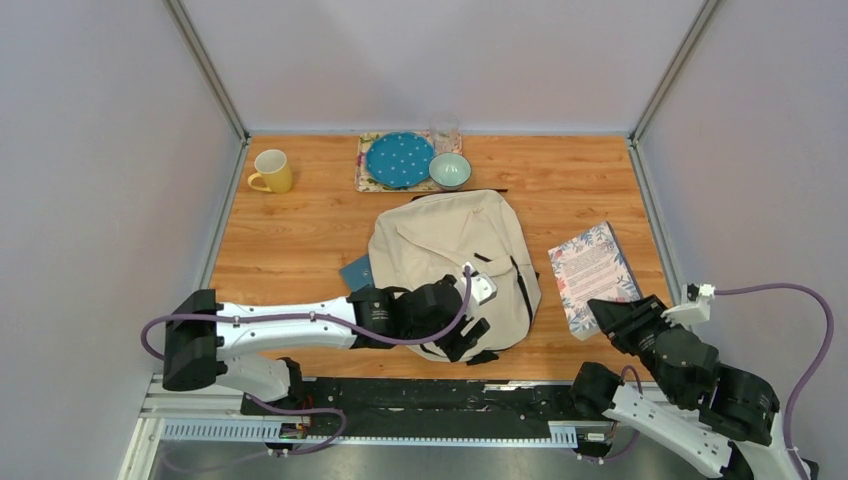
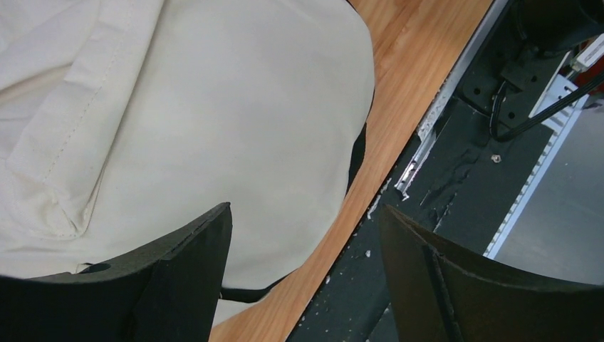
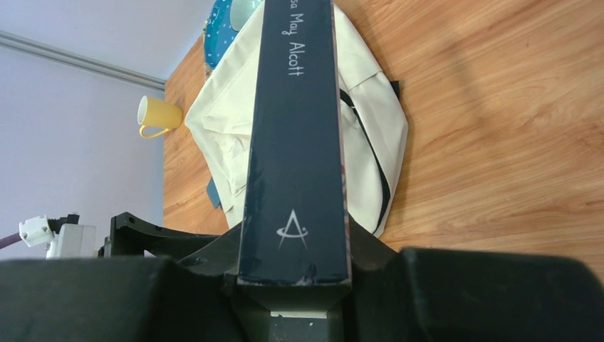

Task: Pack the student bag
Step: Place the book in the student bag.

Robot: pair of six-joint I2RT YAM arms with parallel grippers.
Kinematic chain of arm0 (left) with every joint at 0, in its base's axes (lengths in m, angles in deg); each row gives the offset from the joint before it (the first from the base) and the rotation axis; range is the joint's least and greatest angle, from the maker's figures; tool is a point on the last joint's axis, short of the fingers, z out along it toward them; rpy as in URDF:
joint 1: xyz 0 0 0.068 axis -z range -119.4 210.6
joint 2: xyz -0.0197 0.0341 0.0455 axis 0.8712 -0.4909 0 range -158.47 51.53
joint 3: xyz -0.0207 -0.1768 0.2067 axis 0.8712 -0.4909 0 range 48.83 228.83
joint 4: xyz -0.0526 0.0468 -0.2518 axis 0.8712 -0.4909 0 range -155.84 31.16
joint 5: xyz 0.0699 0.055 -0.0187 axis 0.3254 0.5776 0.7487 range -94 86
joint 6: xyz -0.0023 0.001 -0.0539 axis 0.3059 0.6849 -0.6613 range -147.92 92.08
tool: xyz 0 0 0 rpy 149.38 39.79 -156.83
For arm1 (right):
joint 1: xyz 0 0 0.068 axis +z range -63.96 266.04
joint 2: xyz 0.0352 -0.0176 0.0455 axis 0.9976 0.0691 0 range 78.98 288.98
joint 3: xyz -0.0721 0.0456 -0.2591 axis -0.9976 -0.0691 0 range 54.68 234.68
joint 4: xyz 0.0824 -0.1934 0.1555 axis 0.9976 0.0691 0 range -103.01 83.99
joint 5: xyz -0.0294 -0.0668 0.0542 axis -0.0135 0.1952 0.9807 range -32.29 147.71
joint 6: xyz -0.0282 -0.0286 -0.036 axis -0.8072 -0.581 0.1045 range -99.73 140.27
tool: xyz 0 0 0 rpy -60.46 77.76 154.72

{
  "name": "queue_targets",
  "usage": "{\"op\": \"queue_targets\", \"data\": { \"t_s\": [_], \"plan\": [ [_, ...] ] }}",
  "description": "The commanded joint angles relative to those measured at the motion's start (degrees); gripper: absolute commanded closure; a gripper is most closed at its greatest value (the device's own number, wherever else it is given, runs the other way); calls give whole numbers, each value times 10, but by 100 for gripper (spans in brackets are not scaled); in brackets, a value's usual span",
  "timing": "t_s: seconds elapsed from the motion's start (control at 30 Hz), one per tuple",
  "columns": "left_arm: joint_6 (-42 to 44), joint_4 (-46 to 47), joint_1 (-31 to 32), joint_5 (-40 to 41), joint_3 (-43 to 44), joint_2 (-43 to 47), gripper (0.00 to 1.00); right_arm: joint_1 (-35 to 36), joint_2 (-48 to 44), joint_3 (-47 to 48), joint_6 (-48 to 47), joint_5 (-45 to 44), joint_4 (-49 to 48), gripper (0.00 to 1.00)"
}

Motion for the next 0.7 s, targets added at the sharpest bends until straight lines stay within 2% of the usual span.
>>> {"op": "queue_targets", "data": {
  "t_s": [0.0, 0.2, 0.37, 0.67],
  "plan": [
    [46, 0, 15, 13, 31, -24, 18, 1, -6, 14, 30, -30, -15, 100],
    [58, 19, 28, -3, 63, -83, 17, 0, -21, -23, 44, -10, -43, 100],
    [65, 1, 41, 12, 113, -158, 17, 0, -14, -23, 39, -7, -44, 100],
    [68, -16, 42, 48, 132, -211, 17, 0, -31, -12, 37, -24, -26, 100]
  ]
}}
